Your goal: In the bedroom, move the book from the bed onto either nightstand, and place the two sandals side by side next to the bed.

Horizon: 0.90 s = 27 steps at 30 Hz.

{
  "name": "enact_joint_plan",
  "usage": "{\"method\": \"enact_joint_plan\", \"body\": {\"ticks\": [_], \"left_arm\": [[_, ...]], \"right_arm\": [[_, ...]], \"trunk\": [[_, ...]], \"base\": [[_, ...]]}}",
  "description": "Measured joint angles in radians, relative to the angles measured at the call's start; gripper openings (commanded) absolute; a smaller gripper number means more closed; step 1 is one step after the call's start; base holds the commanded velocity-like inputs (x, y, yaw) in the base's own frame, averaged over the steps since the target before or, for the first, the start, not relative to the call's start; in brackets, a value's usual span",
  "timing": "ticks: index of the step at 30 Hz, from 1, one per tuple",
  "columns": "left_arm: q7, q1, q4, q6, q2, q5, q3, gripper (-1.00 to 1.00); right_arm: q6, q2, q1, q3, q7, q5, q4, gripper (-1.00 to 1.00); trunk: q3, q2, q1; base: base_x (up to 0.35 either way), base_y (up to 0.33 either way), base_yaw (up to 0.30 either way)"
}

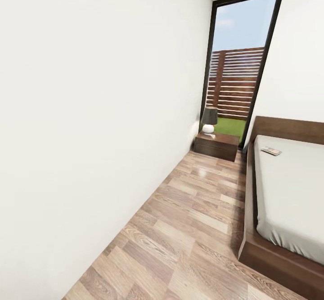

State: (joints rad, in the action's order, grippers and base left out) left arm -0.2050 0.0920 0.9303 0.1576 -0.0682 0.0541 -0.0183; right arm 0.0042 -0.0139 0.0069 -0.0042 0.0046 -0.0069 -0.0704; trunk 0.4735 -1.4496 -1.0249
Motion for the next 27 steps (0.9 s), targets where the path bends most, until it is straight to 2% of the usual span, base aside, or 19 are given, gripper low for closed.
{"method": "enact_joint_plan", "body": {"ticks": [6,14,20,23,27], "left_arm": [[0.0,0.0,-0.001,-0.028,0.001,0.01,0.0,1.0],[0.002,0.0,-0.004,-0.033,0.001,0.01,0.0,1.0],[0.003,0.0,-0.005,-0.033,0.001,0.01,0.0,1.0],[0.003,0.0,-0.004,-0.034,-0.001,0.01,0.0,1.0],[0.003,0.0,-0.002,-0.034,-0.001,0.01,0.0,1.0]], "right_arm": [[0.0,-0.001,0.0,0.0,0.0,0.0,-0.006,1.0],[-0.007,-0.002,-0.001,-0.001,0.001,0.0,-0.031,1.0],[-0.015,-0.002,-0.001,-0.001,-0.004,0.0,-0.181,1.0],[-0.016,-0.003,-0.002,-0.004,-0.009,0.0,-0.306,1.0],[-0.017,-0.003,-0.001,-0.007,-0.01,0.0,-0.379,1.0]], "trunk": [[0.0,0.0,0.0],[0.0,0.0,0.0],[0.0,0.0,0.0],[0.0,0.0,0.0],[0.0,0.0,0.0]], "base": [[0.0,0.0,0.0],[0.0,0.0,0.0],[0.0,0.0,0.0],[0.0,0.0,0.0],[0.0,0.0,0.0]]}}
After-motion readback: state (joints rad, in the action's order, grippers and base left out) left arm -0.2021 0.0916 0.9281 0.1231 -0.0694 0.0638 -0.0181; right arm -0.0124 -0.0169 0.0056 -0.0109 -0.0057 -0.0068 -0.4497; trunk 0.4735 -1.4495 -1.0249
